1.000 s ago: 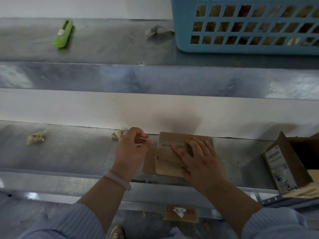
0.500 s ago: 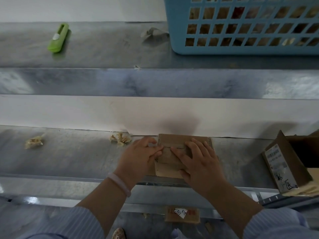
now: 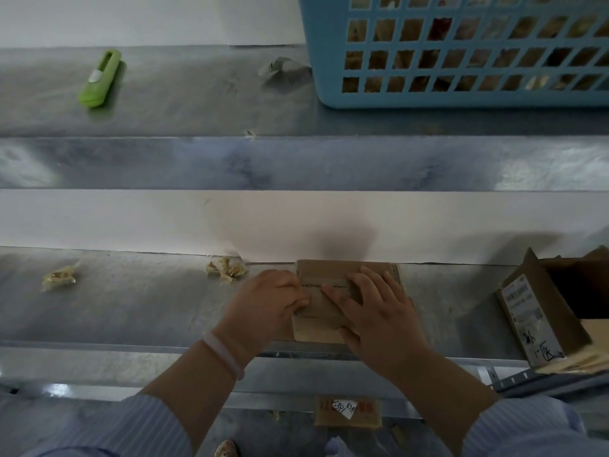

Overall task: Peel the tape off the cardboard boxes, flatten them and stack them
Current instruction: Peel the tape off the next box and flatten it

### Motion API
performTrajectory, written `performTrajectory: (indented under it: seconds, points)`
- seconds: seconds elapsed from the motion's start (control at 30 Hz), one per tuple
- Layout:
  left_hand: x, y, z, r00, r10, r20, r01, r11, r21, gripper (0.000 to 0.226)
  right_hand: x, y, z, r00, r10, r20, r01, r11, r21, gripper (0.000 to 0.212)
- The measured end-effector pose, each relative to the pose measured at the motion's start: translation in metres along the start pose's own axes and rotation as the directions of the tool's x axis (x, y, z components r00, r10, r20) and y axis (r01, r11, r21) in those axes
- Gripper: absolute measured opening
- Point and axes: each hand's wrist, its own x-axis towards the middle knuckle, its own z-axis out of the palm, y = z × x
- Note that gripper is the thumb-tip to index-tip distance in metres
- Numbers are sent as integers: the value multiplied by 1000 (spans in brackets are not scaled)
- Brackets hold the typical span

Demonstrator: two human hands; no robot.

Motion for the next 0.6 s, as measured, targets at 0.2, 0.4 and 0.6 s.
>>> performTrajectory:
  seconds: [0.2,0.4,0.6]
  points:
    - [0,-3,4,986,-145,87,163,951,-265,30,0,0,-1,1000,-13,-7,13,1000,1,75]
    - [2,-3,-3,937,-217,273,323,832,-450,27,0,1,-2,999,-17,32,17,1000,0,75]
    - [7,10,-14,922,-278,268,382,761,-525,16,0,1,-2,999,-19,27,19,1000,-2,76]
